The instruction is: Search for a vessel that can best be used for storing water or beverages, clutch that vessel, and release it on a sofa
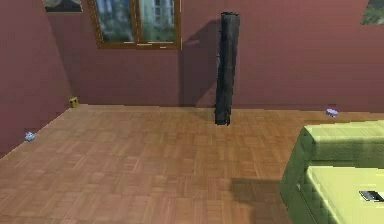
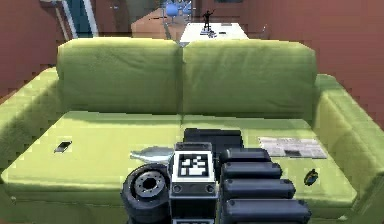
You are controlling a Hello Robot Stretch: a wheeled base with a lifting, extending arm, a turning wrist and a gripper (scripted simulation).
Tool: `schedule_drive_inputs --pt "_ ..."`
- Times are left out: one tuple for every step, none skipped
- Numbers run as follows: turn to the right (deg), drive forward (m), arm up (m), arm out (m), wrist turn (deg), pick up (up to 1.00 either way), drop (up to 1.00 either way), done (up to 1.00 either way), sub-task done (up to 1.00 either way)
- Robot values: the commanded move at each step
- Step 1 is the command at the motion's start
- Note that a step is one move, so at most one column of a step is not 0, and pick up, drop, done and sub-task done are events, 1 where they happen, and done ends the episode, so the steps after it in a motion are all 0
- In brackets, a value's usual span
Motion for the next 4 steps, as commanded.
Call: schedule_drive_inputs --pt "0.0 0.25 0.0 0.0 0.0 0.0 0.0 0.0 0.0" --pt "9.0 0.0 0.0 0.0 0.0 0.0 0.0 0.0 0.0" --pt "0.0 0.0 0.0 0.48 0.0 0.0 0.0 0.0 0.0" --pt "0.0 0.0 0.0 0.0 45.0 0.0 0.0 0.0 0.0"
